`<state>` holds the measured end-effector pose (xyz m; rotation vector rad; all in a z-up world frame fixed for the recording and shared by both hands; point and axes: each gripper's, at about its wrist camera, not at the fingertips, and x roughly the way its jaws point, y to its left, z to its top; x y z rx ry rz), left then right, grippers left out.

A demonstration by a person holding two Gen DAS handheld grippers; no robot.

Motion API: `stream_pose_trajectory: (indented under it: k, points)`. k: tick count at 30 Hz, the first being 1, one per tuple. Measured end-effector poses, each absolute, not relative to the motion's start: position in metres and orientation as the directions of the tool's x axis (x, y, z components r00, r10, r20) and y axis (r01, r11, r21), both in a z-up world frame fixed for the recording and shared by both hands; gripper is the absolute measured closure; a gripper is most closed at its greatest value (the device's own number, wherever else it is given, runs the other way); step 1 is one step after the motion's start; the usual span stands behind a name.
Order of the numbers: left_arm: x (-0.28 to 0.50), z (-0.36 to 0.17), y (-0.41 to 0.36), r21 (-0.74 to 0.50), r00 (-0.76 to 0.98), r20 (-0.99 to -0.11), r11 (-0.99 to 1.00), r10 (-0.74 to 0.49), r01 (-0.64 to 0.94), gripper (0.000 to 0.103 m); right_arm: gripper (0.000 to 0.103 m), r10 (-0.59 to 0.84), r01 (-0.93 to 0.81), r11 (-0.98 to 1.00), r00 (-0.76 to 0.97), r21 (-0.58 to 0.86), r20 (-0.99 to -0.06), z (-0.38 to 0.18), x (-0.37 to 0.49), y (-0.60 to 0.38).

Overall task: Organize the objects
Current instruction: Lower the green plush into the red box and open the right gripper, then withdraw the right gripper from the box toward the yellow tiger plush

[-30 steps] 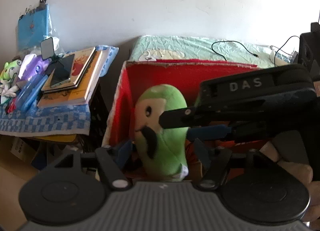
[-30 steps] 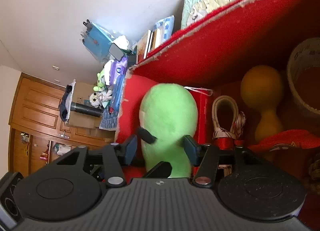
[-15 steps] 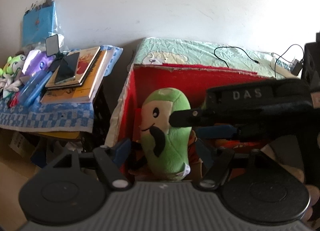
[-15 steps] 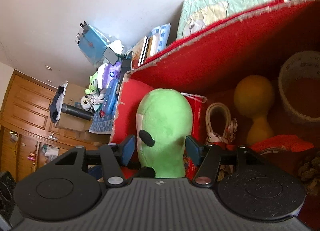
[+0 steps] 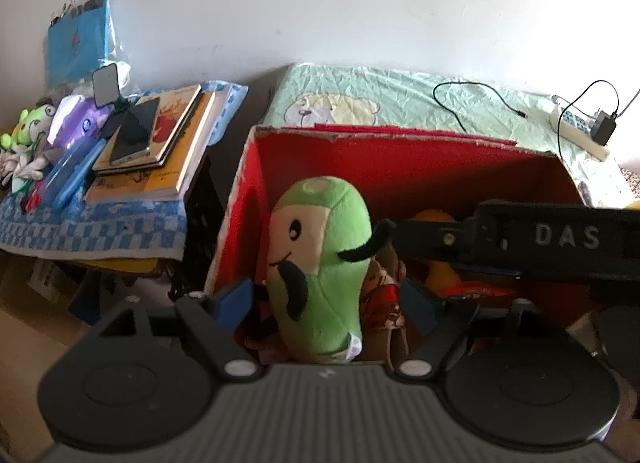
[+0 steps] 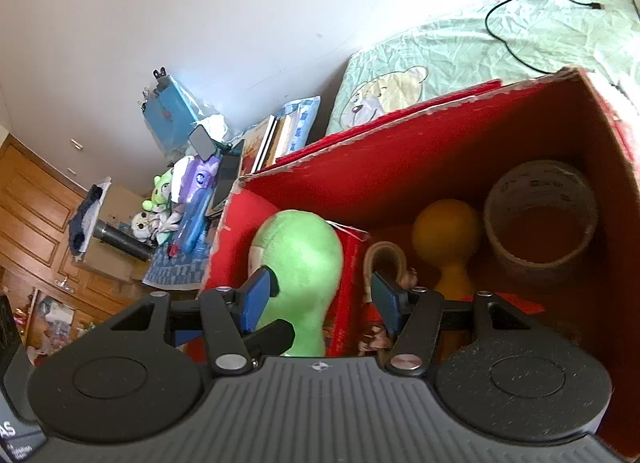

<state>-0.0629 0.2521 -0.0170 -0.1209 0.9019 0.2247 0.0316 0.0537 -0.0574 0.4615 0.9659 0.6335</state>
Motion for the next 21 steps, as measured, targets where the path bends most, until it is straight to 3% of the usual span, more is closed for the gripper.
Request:
stream_pose_trajectory:
  k: [21]
  points:
    - [-0.059, -0.02, 0.214, 0.12, 0.565, -0.791, 0.965, 0.234, -0.232, 0.017, 0.043, 0.594, -0.267, 0.796, 0.518, 0.543, -0.616, -0.053, -0.001, 0.02]
